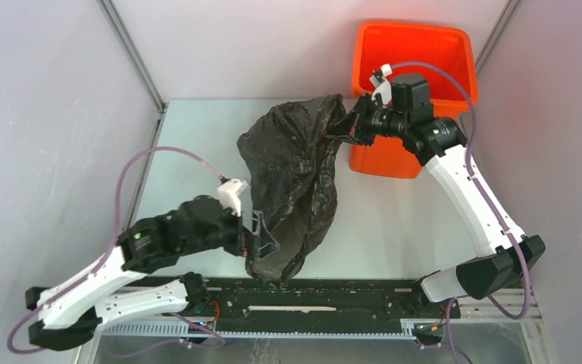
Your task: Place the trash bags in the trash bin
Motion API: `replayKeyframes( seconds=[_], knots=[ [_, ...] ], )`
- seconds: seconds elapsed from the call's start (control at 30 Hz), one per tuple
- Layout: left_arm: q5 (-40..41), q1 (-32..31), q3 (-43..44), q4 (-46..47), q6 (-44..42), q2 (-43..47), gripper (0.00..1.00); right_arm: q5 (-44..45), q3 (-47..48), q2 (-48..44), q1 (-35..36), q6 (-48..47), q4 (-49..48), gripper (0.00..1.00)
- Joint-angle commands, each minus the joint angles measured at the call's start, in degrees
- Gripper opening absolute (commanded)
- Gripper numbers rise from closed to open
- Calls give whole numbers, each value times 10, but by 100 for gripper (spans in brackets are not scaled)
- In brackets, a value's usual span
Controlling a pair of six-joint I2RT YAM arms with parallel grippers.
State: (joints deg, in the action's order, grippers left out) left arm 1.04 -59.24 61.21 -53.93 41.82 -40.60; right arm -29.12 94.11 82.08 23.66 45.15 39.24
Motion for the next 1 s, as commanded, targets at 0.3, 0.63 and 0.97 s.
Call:
replayKeyframes(
  seconds=[0.3,0.63,0.97],
  knots=[
    [216,56,-60,-15,17,-74,14,-21,-45,-68,-1,-28,10,0],
    [69,352,121,42,-45,-80,0,79,-119,-44,81,-101,27,0],
    [-73,409,636,95,-49,-228,0,156,471,104,188,-190,200,0]
  ],
)
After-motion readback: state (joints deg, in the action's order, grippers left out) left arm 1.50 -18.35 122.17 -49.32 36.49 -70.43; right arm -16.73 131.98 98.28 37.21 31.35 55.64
